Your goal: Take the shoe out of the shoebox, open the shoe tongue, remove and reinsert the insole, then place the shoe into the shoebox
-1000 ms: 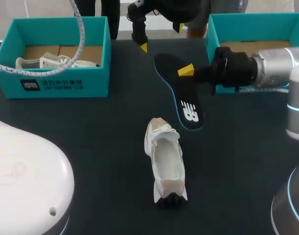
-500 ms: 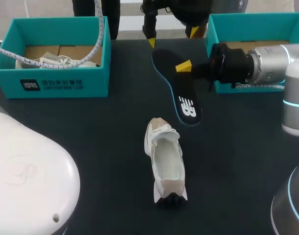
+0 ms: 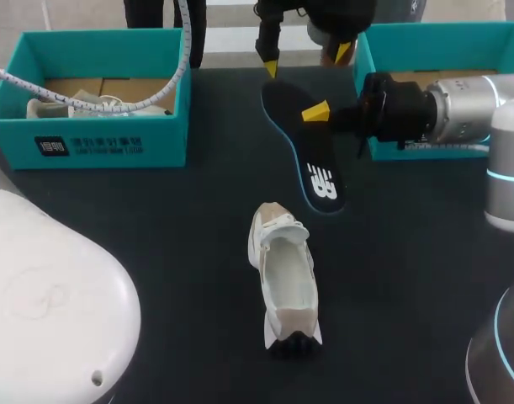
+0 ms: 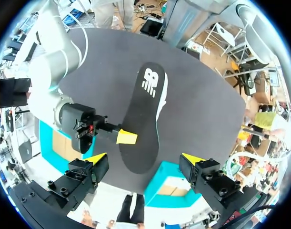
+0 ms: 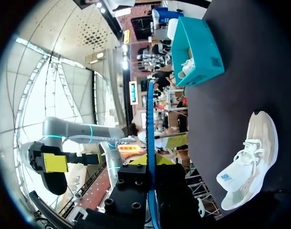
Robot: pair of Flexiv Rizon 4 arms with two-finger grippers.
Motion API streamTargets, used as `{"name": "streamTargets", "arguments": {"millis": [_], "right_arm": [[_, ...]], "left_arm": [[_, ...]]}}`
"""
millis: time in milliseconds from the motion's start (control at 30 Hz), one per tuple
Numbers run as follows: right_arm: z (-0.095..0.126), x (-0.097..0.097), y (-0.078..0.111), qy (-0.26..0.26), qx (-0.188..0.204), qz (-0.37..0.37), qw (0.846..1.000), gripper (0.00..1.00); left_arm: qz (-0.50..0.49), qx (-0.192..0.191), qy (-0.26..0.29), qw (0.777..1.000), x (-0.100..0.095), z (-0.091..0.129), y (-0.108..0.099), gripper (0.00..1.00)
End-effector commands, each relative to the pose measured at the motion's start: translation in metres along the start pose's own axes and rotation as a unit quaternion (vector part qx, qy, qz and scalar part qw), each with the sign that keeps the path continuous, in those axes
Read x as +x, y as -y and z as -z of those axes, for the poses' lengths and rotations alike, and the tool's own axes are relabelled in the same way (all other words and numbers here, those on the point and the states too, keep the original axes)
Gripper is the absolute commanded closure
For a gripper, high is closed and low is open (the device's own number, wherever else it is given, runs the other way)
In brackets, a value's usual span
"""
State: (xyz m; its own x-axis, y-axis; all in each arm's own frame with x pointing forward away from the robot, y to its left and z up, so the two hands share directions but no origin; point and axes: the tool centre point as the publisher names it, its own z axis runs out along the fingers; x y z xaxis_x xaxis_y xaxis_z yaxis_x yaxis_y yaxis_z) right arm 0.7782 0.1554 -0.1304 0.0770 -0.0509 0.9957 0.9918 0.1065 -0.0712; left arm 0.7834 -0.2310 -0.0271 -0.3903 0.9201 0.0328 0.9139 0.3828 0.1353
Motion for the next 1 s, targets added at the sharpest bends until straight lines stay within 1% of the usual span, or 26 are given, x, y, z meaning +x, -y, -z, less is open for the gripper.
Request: {"name": "streamTargets", "arguments": {"millis": [33, 167, 300, 333, 433, 500, 667, 833, 900, 1000], "right_arm": [[0.0, 0.001, 0.001, 0.001, -0.003, 0.0, 1.0, 1.0], [0.004, 0.002, 0.001, -0.001, -0.007, -0.001, 1.0, 1.0], [0.008, 0.001, 0.001, 0.001, -0.013, -0.003, 1.0, 1.0], [0.009, 0.002, 0.0, 0.002, -0.014, -0.003, 1.0, 1.0], [0.012, 0.003, 0.0, 0.005, -0.016, -0.001, 1.0, 1.0], [0.013, 0.005, -0.001, 0.007, -0.017, 0.0, 1.0, 1.0], [0.016, 0.007, -0.002, 0.006, -0.017, 0.004, 1.0, 1.0], [0.016, 0.009, 0.0, -0.004, -0.012, 0.006, 1.0, 1.0], [0.016, 0.009, 0.001, -0.009, -0.004, 0.009, 1.0, 1.0], [0.017, 0.01, 0.002, -0.011, -0.005, 0.009, 1.0, 1.0]], "left_arm": [[0.008, 0.005, 0.017, 1.0, 0.004, 0.001, -0.002, 0.0], [0.02, 0.016, 0.054, 0.998, 0.007, 0.006, -0.003, 0.0], [0.035, 0.019, 0.091, 0.995, 0.01, 0.011, -0.006, 0.0], [0.037, 0.021, 0.105, 0.994, 0.01, 0.012, -0.007, 0.0], [0.04, 0.022, 0.123, 0.991, 0.009, 0.015, -0.008, 0.0], [0.043, 0.029, 0.142, 0.988, 0.008, 0.017, -0.007, 0.0], [0.052, 0.028, 0.158, 0.986, 0.007, 0.019, -0.007, 0.0], [0.06, 0.029, 0.187, 0.98, 0.007, 0.025, -0.006, 0.0], [0.062, 0.028, 0.19, 0.979, 0.005, 0.027, -0.005, 0.0], [0.062, 0.028, 0.19, 0.979, 0.005, 0.027, -0.005, 0.0]]}}
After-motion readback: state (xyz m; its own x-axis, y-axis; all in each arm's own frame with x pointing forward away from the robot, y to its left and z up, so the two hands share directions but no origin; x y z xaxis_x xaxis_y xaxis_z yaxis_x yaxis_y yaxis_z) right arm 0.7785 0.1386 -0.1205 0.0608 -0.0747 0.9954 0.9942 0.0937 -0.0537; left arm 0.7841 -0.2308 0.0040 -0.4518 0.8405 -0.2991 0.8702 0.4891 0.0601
